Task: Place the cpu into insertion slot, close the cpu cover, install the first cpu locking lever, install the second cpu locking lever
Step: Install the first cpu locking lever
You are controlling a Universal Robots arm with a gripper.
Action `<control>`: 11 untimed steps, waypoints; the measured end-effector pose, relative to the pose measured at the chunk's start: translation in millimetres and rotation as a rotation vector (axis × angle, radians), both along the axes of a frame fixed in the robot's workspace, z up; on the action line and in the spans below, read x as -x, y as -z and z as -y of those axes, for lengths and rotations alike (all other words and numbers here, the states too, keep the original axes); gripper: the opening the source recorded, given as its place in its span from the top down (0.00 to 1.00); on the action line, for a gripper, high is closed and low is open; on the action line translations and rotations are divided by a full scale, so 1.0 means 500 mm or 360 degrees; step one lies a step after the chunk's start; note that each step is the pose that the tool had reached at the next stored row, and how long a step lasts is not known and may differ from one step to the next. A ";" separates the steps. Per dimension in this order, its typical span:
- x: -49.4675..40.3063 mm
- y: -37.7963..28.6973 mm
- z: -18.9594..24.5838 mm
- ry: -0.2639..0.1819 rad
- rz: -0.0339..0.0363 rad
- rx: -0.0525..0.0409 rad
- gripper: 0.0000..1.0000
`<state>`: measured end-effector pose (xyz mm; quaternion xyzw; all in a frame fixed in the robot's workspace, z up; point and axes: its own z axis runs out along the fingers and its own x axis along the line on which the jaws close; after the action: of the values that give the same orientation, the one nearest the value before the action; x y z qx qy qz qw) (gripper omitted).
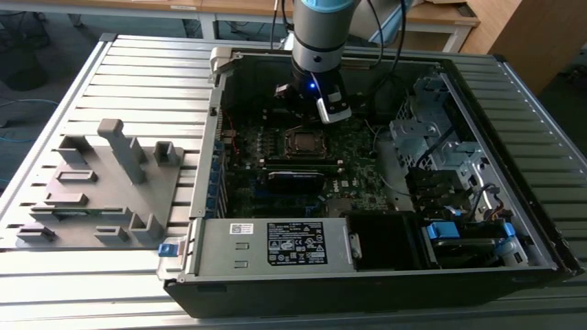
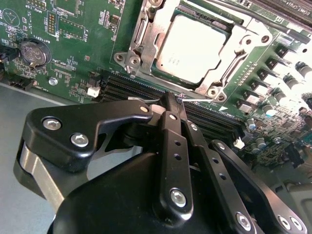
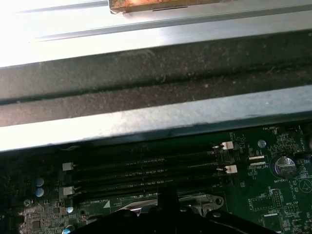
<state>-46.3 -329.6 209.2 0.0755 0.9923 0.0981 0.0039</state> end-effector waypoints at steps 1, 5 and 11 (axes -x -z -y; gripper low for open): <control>0.000 0.001 0.0000 0.0000 0.0002 0.0000 0.90; 0.000 0.004 0.0000 0.0000 0.0018 0.0000 0.90; 0.001 0.009 -0.0027 0.0018 0.0037 0.0001 0.90</control>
<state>-46.9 -328.2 204.6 0.0798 0.9918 0.0988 0.0161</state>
